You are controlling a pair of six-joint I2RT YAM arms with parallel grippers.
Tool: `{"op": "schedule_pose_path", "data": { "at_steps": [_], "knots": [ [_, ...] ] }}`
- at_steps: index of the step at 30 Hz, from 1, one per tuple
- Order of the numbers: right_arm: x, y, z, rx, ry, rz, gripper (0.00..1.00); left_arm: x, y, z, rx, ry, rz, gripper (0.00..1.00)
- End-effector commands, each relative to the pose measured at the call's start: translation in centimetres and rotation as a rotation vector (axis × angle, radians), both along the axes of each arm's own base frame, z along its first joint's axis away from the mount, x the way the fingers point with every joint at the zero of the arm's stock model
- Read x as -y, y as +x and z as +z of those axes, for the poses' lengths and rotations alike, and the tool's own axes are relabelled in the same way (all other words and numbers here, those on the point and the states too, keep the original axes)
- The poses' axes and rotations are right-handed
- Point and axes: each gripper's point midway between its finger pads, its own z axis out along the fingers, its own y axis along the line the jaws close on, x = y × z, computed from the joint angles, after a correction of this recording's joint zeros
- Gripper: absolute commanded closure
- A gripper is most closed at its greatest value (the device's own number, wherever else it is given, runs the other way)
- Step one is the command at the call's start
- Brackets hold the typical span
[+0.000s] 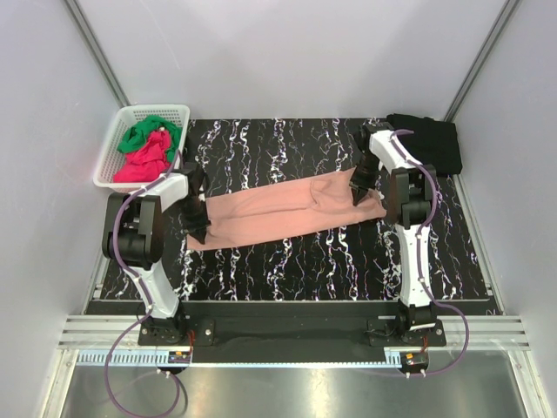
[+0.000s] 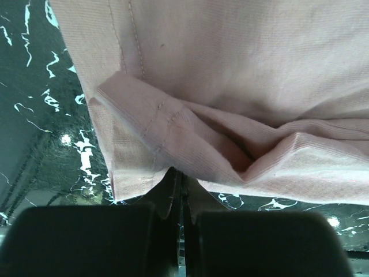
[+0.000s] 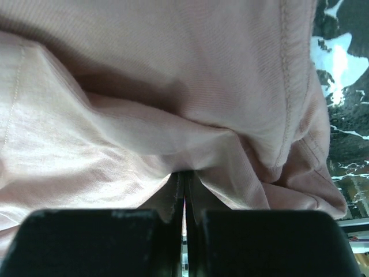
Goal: Fold and stack the t-shirts
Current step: Fold the tshirt
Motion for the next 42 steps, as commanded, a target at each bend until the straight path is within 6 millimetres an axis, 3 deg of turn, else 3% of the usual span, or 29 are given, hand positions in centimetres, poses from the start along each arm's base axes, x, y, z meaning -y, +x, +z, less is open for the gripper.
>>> {"op": "schedule_pose_path", "data": {
  "at_steps": [1, 12, 18, 24, 42],
  "knots": [
    [0.1, 1.7, -0.5, 0.030, 0.009, 0.002, 1.00, 0.7, -0.3, -0.2, -0.005, -0.030, 0.005, 1.00],
    [-0.4, 3.8, -0.6, 0.044, 0.022, 0.018, 1.00, 2.1, -1.4, -0.8, -0.036, -0.035, -0.019, 1.00],
    [-1.0, 4.4, -0.5, 0.052, 0.059, 0.022, 1.00, 4.7, -2.4, -0.5, -0.038, -0.068, -0.047, 1.00],
    [-1.7, 5.1, -0.1, 0.072, 0.098, 0.005, 1.00, 7.7, -4.6, -0.6, -0.065, -0.088, -0.113, 1.00],
    [-1.6, 6.8, 0.6, 0.121, 0.157, -0.010, 1.00, 12.9, -9.4, 0.0, -0.066, -0.129, -0.226, 1.00]
  ]
}}
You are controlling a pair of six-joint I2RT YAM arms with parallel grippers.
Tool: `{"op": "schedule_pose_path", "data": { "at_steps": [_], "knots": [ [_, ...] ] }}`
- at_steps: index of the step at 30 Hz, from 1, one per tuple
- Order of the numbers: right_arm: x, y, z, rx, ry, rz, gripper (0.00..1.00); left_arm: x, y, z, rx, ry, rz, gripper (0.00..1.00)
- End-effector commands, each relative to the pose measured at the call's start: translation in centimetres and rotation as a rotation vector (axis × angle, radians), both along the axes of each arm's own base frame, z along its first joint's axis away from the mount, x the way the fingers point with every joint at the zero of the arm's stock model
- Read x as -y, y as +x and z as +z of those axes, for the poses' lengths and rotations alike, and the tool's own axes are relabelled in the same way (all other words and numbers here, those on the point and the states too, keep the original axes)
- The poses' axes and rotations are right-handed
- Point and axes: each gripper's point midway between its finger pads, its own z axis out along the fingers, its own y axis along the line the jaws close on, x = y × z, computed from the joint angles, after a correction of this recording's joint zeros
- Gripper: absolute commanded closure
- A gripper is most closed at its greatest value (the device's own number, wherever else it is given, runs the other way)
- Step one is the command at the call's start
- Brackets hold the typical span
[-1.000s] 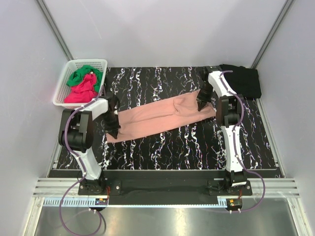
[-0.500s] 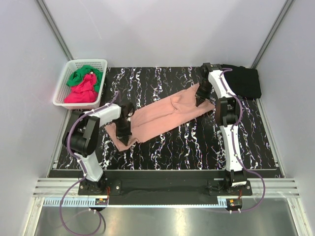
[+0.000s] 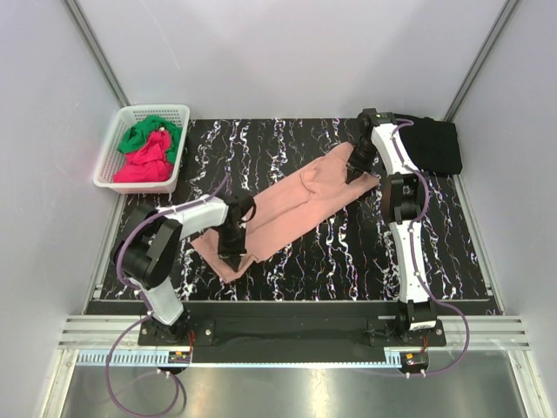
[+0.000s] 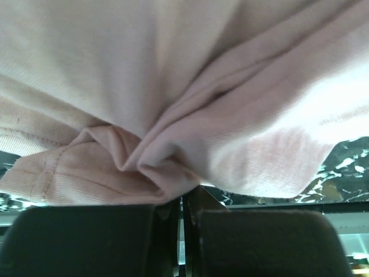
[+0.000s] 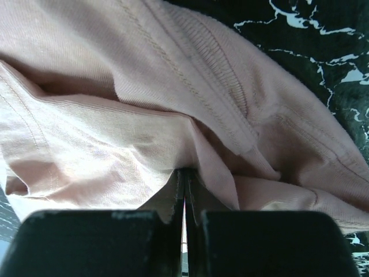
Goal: Fold and stack the t-shirts
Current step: Fold the tshirt
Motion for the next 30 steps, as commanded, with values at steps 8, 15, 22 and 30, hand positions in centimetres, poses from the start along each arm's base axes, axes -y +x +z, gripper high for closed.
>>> {"op": "schedule_pose_path", "data": {
  "at_steps": [8, 15, 22, 30],
  "knots": [
    [-0.3, -1.3, 0.3, -0.055, 0.039, 0.035, 1.00, 5.9, -1.7, 0.1, 0.016, -0.118, -0.092, 1.00],
    [-1.5, 0.3, 0.6, 0.006, 0.104, 0.045, 1.00, 8.2, -2.6, -0.4, 0.013, -0.132, -0.154, 1.00],
    [-3.3, 0.8, 0.7, 0.028, 0.193, 0.061, 1.00, 8.9, -2.1, -0.1, 0.039, -0.150, -0.172, 1.00],
    [-6.6, 1.3, 2.5, 0.082, 0.316, 0.106, 1.00, 9.7, -1.4, 0.3, 0.060, -0.177, -0.205, 1.00]
  ]
}}
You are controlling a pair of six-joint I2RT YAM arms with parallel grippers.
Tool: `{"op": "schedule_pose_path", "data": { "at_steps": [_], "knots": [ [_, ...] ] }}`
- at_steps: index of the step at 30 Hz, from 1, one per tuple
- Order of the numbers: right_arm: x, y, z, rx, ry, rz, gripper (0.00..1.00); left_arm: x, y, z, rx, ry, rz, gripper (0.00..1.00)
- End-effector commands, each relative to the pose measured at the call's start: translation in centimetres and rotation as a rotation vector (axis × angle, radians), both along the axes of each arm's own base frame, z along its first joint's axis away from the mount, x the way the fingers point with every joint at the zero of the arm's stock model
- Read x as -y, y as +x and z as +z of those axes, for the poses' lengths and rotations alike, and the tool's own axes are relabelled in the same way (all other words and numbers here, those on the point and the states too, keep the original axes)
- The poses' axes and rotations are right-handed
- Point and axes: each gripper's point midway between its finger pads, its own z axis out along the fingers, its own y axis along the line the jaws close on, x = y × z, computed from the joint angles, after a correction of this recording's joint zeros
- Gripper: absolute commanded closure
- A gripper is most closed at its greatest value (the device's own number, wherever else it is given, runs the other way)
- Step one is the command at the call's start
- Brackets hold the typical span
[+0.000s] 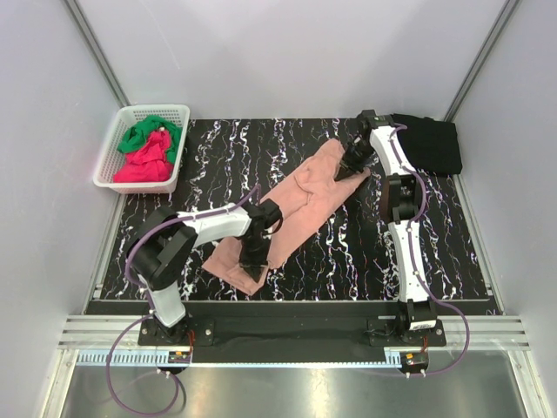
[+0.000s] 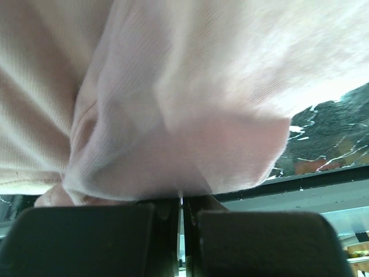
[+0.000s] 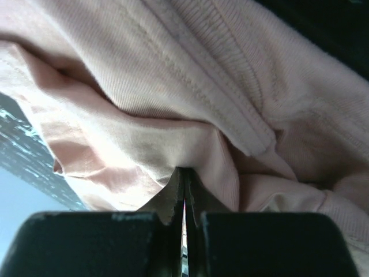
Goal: Fold and stack the t-shirts
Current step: Fold the tshirt
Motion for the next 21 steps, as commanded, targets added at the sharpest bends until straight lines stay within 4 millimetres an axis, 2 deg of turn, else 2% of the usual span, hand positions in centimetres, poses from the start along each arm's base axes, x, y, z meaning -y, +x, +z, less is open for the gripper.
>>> {"op": "schedule_pose_path", "data": {
  "at_steps": [1, 6, 7, 9, 10, 11, 12, 13, 15, 16, 17, 18, 19, 20, 21],
  "knots": [
    [-3.3, 0.4, 2.5, 0.065, 0.097, 0.047, 1.00, 3.3, 2.3, 0.1, 0.073, -0.109, -0.027, 1.00],
    [-2.8, 1.4, 3.3, 0.114, 0.051, 0.026, 1.00, 3.5, 3.7, 0.2, 0.124, -0.091, -0.038, 1.00],
    [-2.5, 1.8, 4.5, 0.151, 0.033, 0.031, 1.00, 3.4, 3.9, 0.5, 0.142, -0.087, -0.038, 1.00],
    [-1.8, 2.4, 5.4, 0.207, -0.006, 0.037, 1.00, 3.0, 4.5, 0.8, 0.180, -0.066, -0.042, 1.00],
    [-1.6, 2.7, 7.1, 0.253, -0.012, 0.049, 1.00, 2.9, 4.8, 1.0, 0.192, -0.063, -0.044, 1.00],
    [-1.5, 2.7, 7.7, 0.269, -0.015, 0.056, 1.00, 2.7, 5.1, 1.2, 0.204, -0.061, -0.047, 1.00],
    [-1.4, 2.9, 8.6, 0.297, -0.016, 0.062, 1.00, 2.4, 5.4, 1.4, 0.219, -0.047, -0.046, 0.89],
    [-1.4, 2.9, 10.5, 0.339, -0.020, 0.067, 0.99, 2.2, 5.6, 2.0, 0.234, -0.049, -0.044, 0.79],
    [-0.9, 3.1, 13.0, 0.405, -0.046, 0.072, 0.84, 1.2, 6.5, 3.4, 0.288, -0.032, -0.033, 0.76],
    [-0.6, 2.9, 16.0, 0.471, -0.057, 0.074, 0.83, 0.8, 7.0, 4.1, 0.315, -0.031, -0.025, 0.71],
    [-0.3, 2.7, 17.4, 0.503, -0.070, 0.072, 0.82, 0.5, 7.9, 6.0, 0.366, -0.061, -0.007, 0.68],
    [-0.3, 2.5, 18.9, 0.536, -0.065, 0.075, 0.76, -0.4, 8.4, 6.7, 0.392, -0.040, 0.008, 0.67],
    [-0.3, 1.7, 21.7, 0.580, -0.052, 0.067, 0.70, -0.7, 8.8, 7.6, 0.415, -0.050, 0.022, 0.66],
    [-0.4, 0.4, 21.6, 0.541, -0.031, 0.068, 0.68, -1.5, 9.5, 9.0, 0.451, -0.066, 0.048, 0.61],
    [-0.4, -1.1, 23.4, 0.546, -0.020, 0.058, 0.69, -2.2, 9.6, 9.6, 0.458, -0.063, 0.062, 0.60]
  ]
}}
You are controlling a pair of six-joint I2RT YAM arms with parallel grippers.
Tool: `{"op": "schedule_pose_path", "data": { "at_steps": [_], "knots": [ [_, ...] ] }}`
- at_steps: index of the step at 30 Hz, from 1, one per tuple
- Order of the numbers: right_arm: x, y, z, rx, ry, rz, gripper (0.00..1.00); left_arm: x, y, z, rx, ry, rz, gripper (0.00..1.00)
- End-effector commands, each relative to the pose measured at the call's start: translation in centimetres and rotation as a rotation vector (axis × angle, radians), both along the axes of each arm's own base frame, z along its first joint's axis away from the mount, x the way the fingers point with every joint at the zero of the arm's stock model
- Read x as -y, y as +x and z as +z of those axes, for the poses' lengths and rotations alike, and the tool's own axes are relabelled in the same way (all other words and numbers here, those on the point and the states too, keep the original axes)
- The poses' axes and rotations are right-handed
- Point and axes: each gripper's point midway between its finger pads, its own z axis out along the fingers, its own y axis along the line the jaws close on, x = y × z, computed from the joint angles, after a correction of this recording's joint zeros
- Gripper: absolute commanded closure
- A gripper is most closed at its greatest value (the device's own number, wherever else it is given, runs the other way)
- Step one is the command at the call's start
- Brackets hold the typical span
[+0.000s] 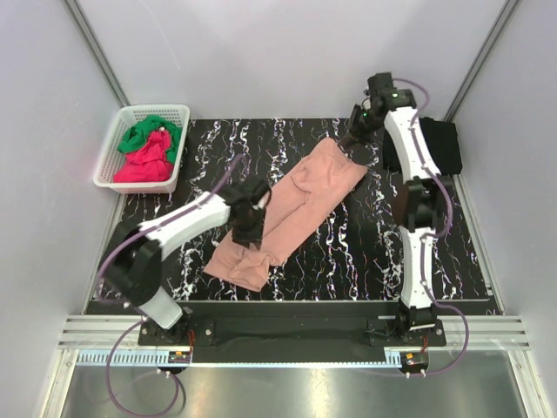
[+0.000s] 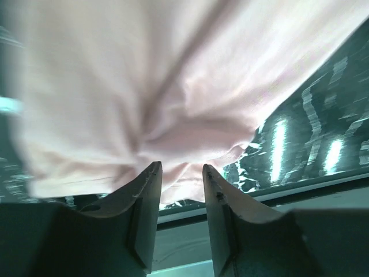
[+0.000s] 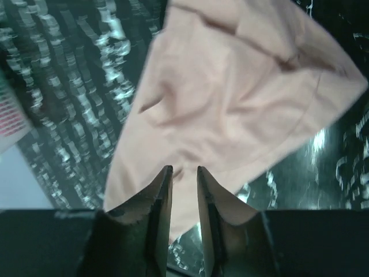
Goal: Fold and stack the t-shirts
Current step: Fold the tshirt
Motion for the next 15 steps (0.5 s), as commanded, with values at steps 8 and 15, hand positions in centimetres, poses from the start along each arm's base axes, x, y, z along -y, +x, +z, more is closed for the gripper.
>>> {"op": "schedule_pose_path", "data": {
  "at_steps": [8, 15],
  "knots": [
    [-2.8, -17.4, 3.6, -0.018, 0.067, 0.009, 0.58, -5.2, 2.1, 4.6, 0.147, -0.001, 0.099, 0.59],
    [-1.6, -15.4, -2.9, -0.130, -0.092, 0.020, 0.82, -5.4, 1.7, 2.5, 0.106, 0.004, 0.098, 0.59]
  ]
}}
